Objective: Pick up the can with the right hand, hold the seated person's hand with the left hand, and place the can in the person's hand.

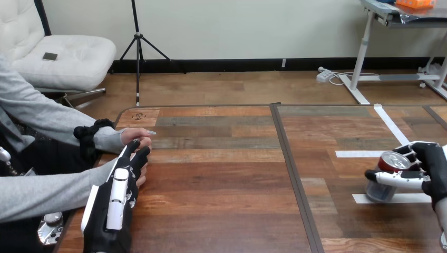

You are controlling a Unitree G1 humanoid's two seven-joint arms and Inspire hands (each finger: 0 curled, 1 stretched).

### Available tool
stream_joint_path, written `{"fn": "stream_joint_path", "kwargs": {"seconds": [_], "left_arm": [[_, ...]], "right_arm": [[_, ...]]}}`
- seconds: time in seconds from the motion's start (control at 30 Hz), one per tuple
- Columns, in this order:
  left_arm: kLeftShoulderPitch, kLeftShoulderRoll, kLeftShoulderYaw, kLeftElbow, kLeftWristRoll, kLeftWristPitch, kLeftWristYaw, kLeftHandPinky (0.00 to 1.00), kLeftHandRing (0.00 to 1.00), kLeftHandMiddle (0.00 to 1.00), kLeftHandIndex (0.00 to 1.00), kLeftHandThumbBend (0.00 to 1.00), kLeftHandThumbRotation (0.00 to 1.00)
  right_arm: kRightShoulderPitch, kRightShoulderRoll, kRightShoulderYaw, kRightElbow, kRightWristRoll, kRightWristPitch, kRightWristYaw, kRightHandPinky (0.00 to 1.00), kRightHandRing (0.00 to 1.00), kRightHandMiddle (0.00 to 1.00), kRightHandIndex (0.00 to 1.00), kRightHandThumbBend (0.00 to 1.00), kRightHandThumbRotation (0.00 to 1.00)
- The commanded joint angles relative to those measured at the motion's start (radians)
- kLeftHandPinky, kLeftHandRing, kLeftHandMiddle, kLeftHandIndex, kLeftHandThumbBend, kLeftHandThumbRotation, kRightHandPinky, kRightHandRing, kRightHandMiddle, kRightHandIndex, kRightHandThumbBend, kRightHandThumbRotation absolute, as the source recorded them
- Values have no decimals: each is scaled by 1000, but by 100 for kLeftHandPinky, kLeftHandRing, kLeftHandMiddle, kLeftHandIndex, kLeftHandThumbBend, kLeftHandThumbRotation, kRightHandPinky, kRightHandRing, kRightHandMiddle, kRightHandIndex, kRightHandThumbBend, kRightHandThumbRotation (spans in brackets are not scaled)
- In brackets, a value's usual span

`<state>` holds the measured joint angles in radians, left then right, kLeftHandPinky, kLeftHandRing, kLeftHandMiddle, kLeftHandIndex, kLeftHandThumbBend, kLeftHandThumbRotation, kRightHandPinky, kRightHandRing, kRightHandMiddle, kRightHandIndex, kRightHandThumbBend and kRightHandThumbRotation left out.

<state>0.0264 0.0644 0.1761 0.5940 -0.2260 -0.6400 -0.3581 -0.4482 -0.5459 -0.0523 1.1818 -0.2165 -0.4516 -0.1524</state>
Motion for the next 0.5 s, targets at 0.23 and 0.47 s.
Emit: {"fn": "stream_joint_path", "kwargs": {"seconds": [0.23, 0.47], "left_arm": [[-51, 15, -1, -3, 50, -66, 36, 97, 92, 89, 91, 46, 100], [-62, 72, -18, 15, 182, -156, 90, 88, 87, 84, 87, 42, 99]], "right_arm": [[-66, -21, 7, -139, 0, -61, 22, 36, 39, 43, 45, 83, 0], [-50, -23, 7, -201, 4, -82, 49, 35, 38, 42, 45, 83, 0]]}}
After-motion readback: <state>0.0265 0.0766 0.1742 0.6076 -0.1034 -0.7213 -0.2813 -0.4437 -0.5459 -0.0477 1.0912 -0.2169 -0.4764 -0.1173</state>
